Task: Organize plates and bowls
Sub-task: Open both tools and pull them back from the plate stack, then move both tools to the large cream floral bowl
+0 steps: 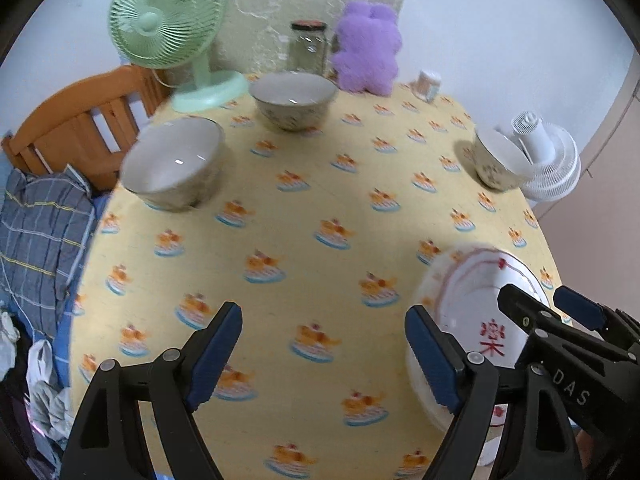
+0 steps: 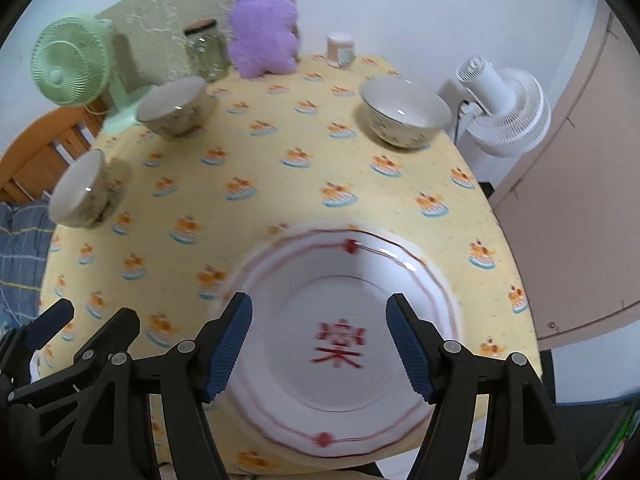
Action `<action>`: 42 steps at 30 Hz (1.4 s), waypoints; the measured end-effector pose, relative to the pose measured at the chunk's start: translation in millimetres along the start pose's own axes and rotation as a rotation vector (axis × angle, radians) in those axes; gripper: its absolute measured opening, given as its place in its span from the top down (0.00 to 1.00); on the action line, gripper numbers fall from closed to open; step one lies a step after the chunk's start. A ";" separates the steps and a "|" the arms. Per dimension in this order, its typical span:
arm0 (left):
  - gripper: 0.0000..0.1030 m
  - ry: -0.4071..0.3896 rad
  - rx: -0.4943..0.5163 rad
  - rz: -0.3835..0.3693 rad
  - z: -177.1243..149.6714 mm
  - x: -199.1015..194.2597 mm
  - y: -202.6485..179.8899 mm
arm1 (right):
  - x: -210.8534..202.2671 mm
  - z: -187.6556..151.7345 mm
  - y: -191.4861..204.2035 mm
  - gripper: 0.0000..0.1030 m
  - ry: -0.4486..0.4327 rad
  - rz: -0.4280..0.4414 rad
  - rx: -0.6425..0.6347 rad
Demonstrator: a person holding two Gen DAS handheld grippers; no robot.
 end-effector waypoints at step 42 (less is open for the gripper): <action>0.45 -0.055 -0.022 0.106 114.5 94.5 207.8 | 86.9 105.7 258.8 0.58 -0.065 0.126 -0.046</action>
Point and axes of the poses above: each gripper's, at about its wrist camera, not at the fingertips, and x roughly the way its jaws point, y to its left, z to its top, the point moved 6 cm from there along x, roughly the way its jaws point, and after that the axes turned 3 degrees about x, right-handed, at the moved point
